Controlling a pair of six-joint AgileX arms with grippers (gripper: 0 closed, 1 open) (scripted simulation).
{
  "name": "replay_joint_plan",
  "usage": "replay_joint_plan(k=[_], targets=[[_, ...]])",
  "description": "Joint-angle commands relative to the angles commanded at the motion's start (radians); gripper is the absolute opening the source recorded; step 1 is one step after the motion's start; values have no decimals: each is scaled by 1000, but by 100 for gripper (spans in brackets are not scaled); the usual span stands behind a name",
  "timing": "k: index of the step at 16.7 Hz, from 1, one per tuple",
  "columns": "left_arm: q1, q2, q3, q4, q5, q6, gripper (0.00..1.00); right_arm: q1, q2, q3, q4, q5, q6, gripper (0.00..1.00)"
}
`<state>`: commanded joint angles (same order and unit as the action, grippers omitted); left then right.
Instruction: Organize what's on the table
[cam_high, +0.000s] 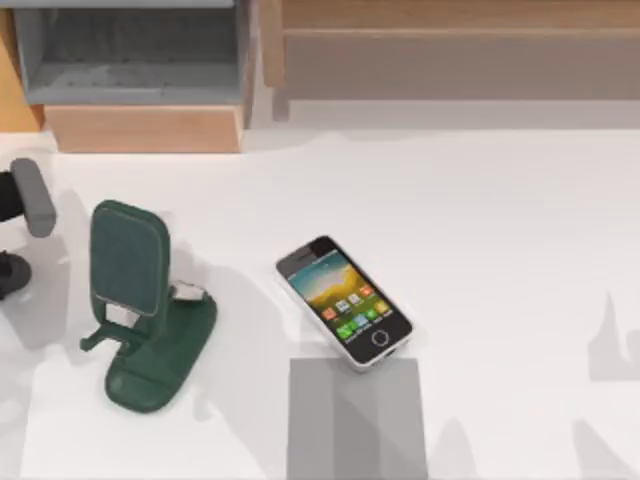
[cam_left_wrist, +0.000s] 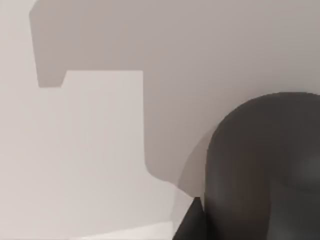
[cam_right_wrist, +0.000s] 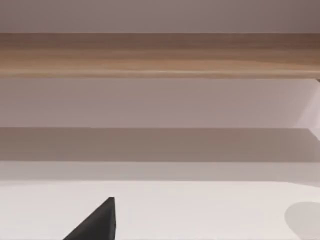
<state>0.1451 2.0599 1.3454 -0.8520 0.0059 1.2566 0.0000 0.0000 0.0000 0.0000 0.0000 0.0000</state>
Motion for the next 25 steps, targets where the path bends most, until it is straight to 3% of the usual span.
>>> replay_joint_plan(k=[9, 17, 21, 25], targets=[[-4, -107, 222, -336, -1, -3, 0, 0, 0, 0, 0, 0, 0, 100], [-22, -139, 239, -323, -13, 31, 0, 0, 0, 0, 0, 0, 0, 100], [-141, -262, 289, -227, -56, 210, 0, 0, 0, 0, 0, 0, 0, 100], [-368, -368, 306, -114, -86, 460, 0, 0, 0, 0, 0, 0, 0, 100]])
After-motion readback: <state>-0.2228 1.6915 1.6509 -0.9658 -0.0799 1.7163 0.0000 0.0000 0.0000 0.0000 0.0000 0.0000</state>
